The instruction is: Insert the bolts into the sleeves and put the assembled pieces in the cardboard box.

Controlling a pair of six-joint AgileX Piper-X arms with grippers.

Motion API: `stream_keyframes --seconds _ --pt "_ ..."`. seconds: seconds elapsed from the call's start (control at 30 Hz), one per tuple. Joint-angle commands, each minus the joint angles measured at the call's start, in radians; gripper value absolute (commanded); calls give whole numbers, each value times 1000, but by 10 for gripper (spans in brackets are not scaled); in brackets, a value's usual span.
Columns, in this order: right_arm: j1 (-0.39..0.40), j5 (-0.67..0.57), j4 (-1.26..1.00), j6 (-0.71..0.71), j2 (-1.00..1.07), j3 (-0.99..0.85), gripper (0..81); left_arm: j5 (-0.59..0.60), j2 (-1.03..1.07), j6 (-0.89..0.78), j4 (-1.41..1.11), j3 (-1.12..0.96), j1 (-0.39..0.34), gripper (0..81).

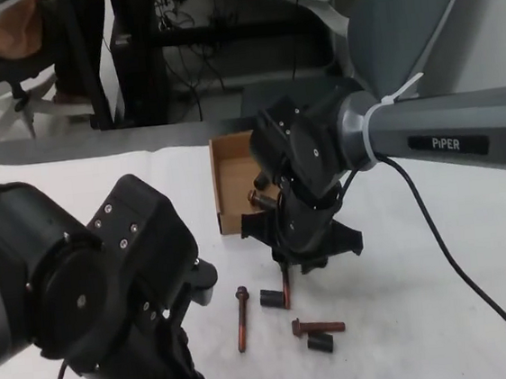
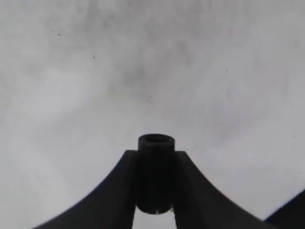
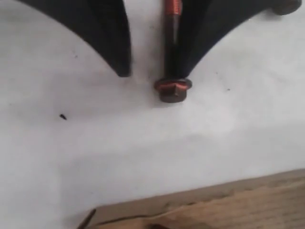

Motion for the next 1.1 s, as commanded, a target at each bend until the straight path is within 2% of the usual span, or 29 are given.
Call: stream_keyframes --seconds 0.0,0.27,0.53,0.57,0.6,0.63,0.67,0.73,0.83,0.9,0.97,1.07 --pt "0 21 6 -9 -2 3 444 3 -19 13 29 -3 1 18" --pt "0 20 -32 -9 2 3 426 3 -19 43 31 -3 1 18" --pt "2 -32 -57 9 66 3 426 11 -19 43 34 -3 1 18" --pt "2 -32 -46 9 75 3 409 20 -19 43 34 -3 1 18" --pt "2 -27 -38 9 75 3 337 29 -19 43 34 -3 1 18" --pt "2 -17 -27 0 75 3 209 31 -19 43 34 -3 1 18" --pt "5 -9 -20 -21 71 3 27 31 -19 43 34 -3 1 18" --pt "9 -9 -23 -72 56 3 0 30 -19 43 27 -3 1 18" --pt "13 -11 -16 -140 15 1 6 38 -19 50 -29 -3 1 18" --pt "22 -3 -1 -196 -28 3 6 85 -25 58 -94 -3 1 18" --pt "39 64 36 -294 -89 3 6 133 -45 51 -198 11 1 18" --pt "70 208 107 -437 -202 3 6 135 -98 -5 -332 42 1 18"
